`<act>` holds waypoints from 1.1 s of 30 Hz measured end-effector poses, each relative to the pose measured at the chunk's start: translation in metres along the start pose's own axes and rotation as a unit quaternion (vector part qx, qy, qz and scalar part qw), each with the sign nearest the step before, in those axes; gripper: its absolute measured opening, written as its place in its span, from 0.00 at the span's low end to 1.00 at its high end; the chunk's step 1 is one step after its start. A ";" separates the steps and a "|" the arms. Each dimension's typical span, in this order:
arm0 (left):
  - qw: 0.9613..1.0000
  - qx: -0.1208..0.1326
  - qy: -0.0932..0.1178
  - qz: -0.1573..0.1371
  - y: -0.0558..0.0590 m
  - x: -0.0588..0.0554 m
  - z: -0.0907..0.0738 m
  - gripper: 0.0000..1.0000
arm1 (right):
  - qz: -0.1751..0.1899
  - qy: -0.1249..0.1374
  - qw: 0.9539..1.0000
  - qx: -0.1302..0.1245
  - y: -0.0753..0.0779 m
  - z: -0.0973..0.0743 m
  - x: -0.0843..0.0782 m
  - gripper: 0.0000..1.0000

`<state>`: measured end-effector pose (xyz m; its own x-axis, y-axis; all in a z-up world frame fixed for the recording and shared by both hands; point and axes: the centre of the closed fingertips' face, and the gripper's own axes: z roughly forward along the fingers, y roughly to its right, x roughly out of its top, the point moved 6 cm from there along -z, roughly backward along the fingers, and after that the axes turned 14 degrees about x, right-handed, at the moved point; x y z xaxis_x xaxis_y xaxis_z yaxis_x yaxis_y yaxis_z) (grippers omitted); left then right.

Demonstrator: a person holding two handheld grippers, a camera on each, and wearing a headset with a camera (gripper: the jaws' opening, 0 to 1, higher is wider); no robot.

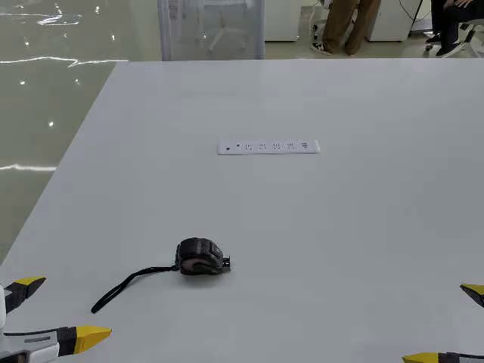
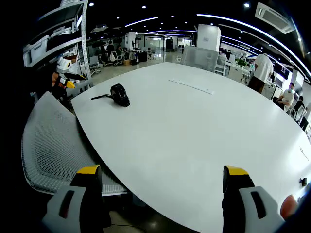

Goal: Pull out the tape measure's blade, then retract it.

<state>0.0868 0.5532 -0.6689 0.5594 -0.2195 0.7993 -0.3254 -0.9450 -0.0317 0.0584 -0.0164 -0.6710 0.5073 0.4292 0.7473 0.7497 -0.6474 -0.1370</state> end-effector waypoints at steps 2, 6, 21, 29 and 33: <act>1.000 0.000 -0.001 -0.007 -0.002 -0.001 -0.001 1.00 | 0.000 0.005 1.000 0.001 -0.001 0.000 0.001 1.00; 1.000 0.002 0.003 -0.011 -0.001 -0.002 -0.005 1.00 | -0.018 0.019 1.000 0.003 -0.004 -0.001 0.006 0.94; 0.999 -0.005 0.037 -0.008 -0.002 0.004 -0.010 1.00 | -0.007 0.019 1.000 -0.006 -0.001 0.002 0.012 1.00; 0.998 -0.009 0.059 0.004 -0.001 0.006 -0.011 1.00 | -0.004 0.022 1.000 -0.013 0.005 -0.001 0.013 1.00; 0.998 -0.012 0.059 0.005 -0.002 0.007 -0.010 1.00 | -0.007 0.024 1.000 -0.013 0.007 -0.001 0.013 1.00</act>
<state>0.0838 0.5554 -0.6571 0.4631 -0.1966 0.8642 -0.3493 -0.9367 -0.0259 0.0699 -0.0158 -0.6612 0.4756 0.4086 0.7790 0.7447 -0.6584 -0.1093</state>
